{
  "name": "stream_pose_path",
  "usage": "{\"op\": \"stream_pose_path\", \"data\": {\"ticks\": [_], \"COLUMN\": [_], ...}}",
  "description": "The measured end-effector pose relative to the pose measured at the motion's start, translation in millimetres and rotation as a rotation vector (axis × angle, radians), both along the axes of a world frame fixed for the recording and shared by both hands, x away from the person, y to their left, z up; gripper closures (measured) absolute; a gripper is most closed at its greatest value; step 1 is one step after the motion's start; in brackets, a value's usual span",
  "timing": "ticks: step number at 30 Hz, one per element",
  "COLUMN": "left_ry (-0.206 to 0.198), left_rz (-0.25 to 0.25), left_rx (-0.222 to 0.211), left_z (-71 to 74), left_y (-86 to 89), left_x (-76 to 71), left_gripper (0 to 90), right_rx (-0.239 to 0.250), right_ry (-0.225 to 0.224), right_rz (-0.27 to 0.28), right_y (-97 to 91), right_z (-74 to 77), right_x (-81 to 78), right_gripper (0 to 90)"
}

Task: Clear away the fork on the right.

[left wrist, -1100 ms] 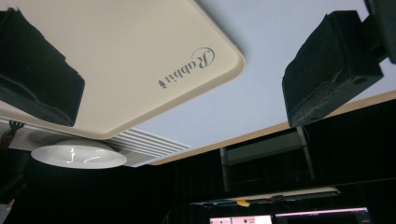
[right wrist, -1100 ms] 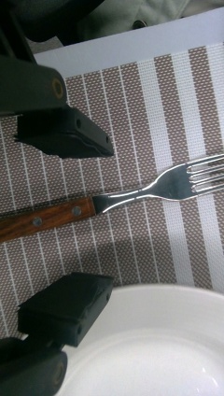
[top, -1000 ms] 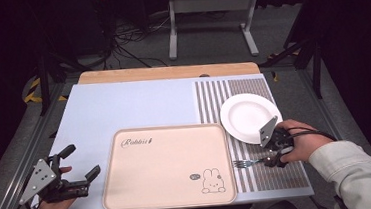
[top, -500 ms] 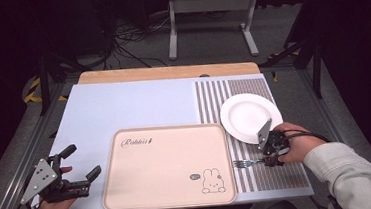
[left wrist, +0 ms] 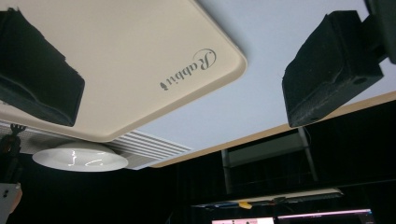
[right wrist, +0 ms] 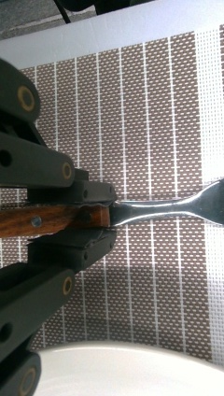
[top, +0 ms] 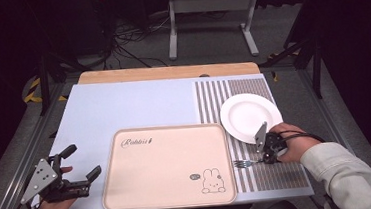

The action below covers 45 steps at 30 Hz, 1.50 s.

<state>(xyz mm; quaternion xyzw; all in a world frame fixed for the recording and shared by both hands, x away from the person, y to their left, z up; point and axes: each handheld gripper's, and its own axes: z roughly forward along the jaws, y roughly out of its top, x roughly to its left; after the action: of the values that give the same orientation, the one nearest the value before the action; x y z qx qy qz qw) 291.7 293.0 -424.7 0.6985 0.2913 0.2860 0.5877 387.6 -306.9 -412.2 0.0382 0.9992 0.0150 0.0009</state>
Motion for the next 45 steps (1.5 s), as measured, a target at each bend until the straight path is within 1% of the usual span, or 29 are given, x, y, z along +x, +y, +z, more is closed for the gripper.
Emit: {"op": "stream_pose_path", "data": {"ticks": [10, 12, 16, 18, 20, 23, 24, 26, 27, 28, 30, 31, 32, 34, 35, 36, 37, 38, 42, 44, 45], "left_ry": [0.000, 0.000, 0.004, 0.003, 0.003, 0.003, 0.003, 0.003, 0.001, 0.001, 0.002, 0.002, 0.004, 0.005, 0.005, 0.001, 0.001, 0.001, 0.001, 0.001, 0.001], "left_rz": [0.000, 0.000, -0.003, -0.003, -0.002, -0.003, -0.003, -0.004, -0.002, -0.002, -0.002, -0.002, -0.003, -0.005, -0.005, -0.003, -0.003, -0.003, -0.003, -0.003, -0.003], "left_rx": [-0.001, -0.002, 0.003, 0.000, 0.001, 0.001, 0.001, 0.006, 0.002, 0.002, 0.002, 0.001, 0.003, 0.005, 0.005, 0.003, 0.003, 0.003, 0.004, 0.004, 0.004], "left_z": [0.1, 0.0, -0.1, 0.0, 0.0, -0.1, -0.1, 0.1, 0.0, 0.0, 0.0, 0.1, 0.2, 0.1, 0.1, -0.1, 0.0, 0.0, 0.0, 0.1, 0.0], "left_y": [0.2, 0.3, 0.0, -0.1, 0.2, 0.1, 0.1, -0.1, -0.5, -0.5, -0.4, -0.3, -0.1, -0.1, -0.1, -0.5, -0.5, -0.6, -0.5, -0.5, -0.5], "left_x": [-0.1, -0.1, 0.2, 0.1, 0.2, 0.1, 0.1, 0.0, 0.0, 0.0, -0.2, -0.2, -0.2, -0.1, -0.1, 0.0, 0.0, -0.1, -0.3, -0.2, -0.3], "left_gripper": [0.0, 0.0, 0.0, 0.0, 0.0, 0.0, 0.0, 0.0, 0.0, 0.0, 0.0, 0.0, 0.0, 0.0, 0.0, 0.0, 0.0, 0.0, 0.0, 0.0, 0.0], "right_rx": [-0.012, 0.002, -0.001, -0.003, 0.005, 0.015, 0.019, 0.028, 0.037, 0.043, 0.057, 0.048, 0.058, 0.071, 0.071, 0.081, 0.081, 0.086, 0.111, 0.122, 0.129], "right_ry": [-0.002, -0.002, 0.005, 0.003, -0.006, -0.019, -0.026, -0.034, -0.046, -0.049, -0.062, -0.065, -0.076, -0.088, -0.088, -0.099, -0.099, -0.110, -0.136, -0.141, -0.142], "right_rz": [0.026, 0.015, 0.004, 0.001, 0.002, -0.004, -0.003, -0.006, -0.011, -0.015, -0.006, -0.013, -0.007, -0.011, -0.011, -0.014, -0.014, -0.022, -0.010, -0.011, 0.003], "right_y": [1.5, 0.5, -0.2, -0.4, -1.5, -2.9, -3.3, -3.5, -3.4, -3.2, -2.6, -2.2, -1.9, -1.5, -1.5, -1.7, -1.7, -1.6, 2.9, 6.8, 8.4], "right_z": [0.0, -0.5, 0.4, 0.7, 2.9, 9.7, 14.2, 17.0, 23.6, 25.8, 31.8, 35.5, 38.4, 44.6, 44.6, 52.0, 52.0, 54.0, 65.5, 69.7, 70.8], "right_x": [-0.7, -1.1, -0.2, -0.7, -1.2, -2.4, -3.4, -4.3, -5.5, -6.2, -6.5, -7.6, -7.8, -8.7, -8.7, -8.8, -8.8, -9.2, -8.9, -9.0, -8.2], "right_gripper": [77.8, 78.1, 78.4, 78.4, 78.4, 78.5, 78.4, 78.4, 78.4, 78.4, 78.4, 78.4, 78.4, 78.4, 78.4, 78.4, 78.4, 78.4, 78.4, 78.4, 78.4]}}
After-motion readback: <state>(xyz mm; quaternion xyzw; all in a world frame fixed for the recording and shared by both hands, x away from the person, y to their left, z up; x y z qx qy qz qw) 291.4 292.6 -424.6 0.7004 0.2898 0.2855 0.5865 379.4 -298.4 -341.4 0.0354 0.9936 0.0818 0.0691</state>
